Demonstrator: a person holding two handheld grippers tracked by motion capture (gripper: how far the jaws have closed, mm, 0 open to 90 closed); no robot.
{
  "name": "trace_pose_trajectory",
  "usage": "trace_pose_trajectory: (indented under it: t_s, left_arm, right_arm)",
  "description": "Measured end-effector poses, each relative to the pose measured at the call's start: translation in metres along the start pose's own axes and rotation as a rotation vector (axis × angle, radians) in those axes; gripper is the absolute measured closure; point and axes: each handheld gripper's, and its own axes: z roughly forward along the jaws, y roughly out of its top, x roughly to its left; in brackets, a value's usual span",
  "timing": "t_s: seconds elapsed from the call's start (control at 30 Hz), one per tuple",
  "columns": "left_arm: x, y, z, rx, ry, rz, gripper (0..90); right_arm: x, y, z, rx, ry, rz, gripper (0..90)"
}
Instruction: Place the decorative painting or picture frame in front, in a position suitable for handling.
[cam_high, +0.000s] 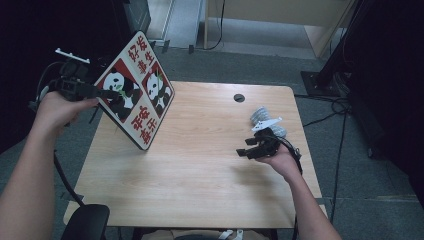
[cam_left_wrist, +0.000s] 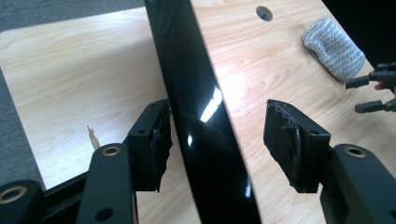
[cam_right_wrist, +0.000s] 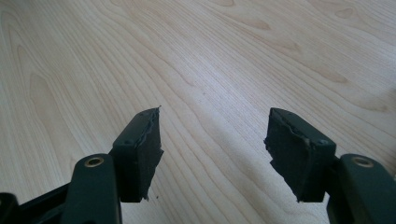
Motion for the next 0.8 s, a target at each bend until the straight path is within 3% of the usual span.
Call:
trace_pose_trajectory:
  t_s: [0.33, 0.47, 0.8]
  left_arm:
    - [0.008, 0.032, 0.0, 0.024, 0.008, -0.023, 42.9]
    - [0.01, 0.041, 0.002, 0.031, -0.014, -0.029, 44.7]
    - [0.009, 0.062, 0.012, 0.078, 0.017, -0.023, 46.9]
  right_arm:
    - [0.0, 0.0, 0.001, 0.012, 0.003, -0.005, 35.5]
    - [0.0, 0.0, 0.002, 0.015, 0.002, -0.003, 35.4]
    - [-0.001, 0.0, 0.002, 0.017, 0.002, -0.007, 35.2]
